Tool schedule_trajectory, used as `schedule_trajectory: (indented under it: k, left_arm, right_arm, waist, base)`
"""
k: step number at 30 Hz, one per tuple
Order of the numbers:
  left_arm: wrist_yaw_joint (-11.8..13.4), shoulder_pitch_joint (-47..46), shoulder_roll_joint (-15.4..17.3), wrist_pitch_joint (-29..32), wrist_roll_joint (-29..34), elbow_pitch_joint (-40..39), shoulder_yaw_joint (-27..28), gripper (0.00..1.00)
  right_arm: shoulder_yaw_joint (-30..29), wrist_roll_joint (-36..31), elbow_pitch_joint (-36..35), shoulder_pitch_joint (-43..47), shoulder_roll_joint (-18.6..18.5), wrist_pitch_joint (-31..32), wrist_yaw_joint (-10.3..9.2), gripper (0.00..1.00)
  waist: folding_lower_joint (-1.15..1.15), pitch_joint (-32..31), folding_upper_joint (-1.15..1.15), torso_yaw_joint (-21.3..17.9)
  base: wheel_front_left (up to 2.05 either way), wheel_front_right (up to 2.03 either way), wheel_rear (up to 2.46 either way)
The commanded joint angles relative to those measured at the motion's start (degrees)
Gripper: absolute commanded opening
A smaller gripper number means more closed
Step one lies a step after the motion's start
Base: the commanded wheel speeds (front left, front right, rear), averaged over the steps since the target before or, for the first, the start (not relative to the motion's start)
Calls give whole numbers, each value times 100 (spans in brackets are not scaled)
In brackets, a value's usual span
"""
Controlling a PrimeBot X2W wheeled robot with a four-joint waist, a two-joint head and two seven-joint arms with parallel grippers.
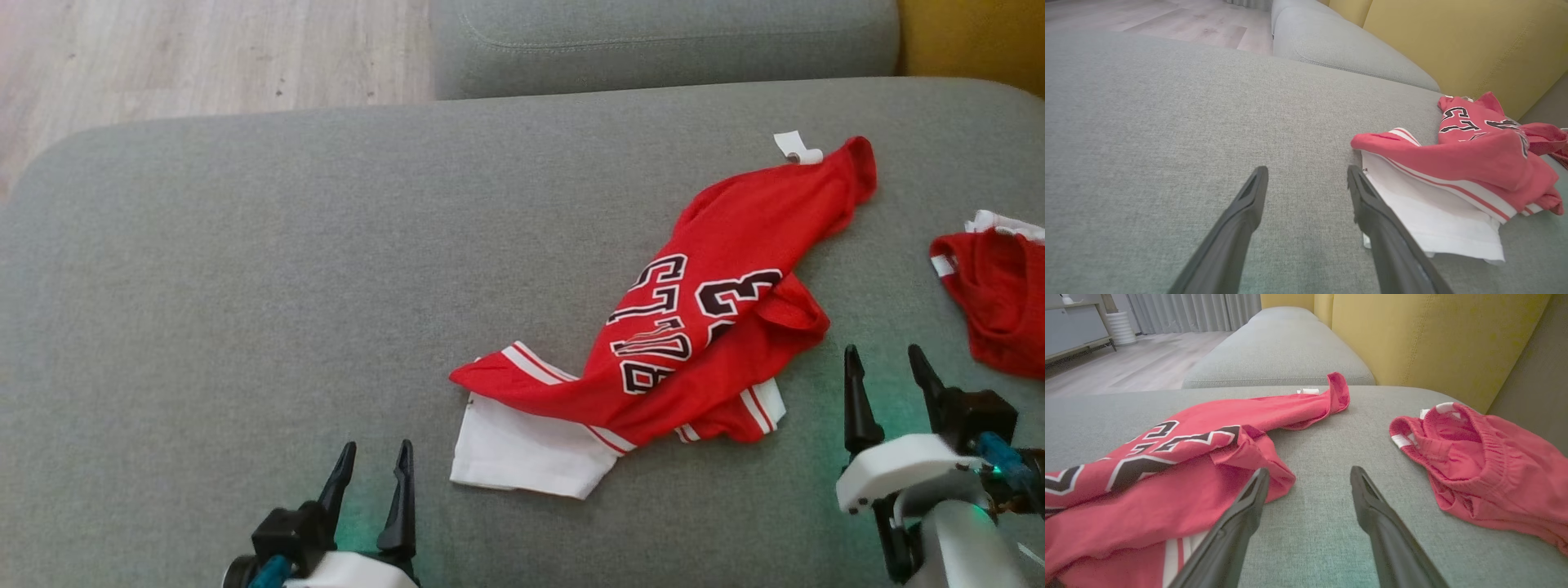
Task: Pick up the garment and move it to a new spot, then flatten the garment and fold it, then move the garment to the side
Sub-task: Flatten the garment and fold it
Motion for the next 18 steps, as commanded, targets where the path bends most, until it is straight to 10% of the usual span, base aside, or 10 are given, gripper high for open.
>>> schedule_trajectory:
  k: [1,18]
  left_arm:
    - [4,-89,10,-31,9,-173,184,100]
    - [-310,-1281,10,-31,210,190,-291,100]
  right_arm:
    - [128,48,-262,-112,37,-67,-4,100]
    - [504,221,-426,-170,93,-67,-4,100]
  waist:
    - [1,21,0,-32]
    - [1,366,0,-601]
  base:
    - [0,0,0]
    - [0,0,0]
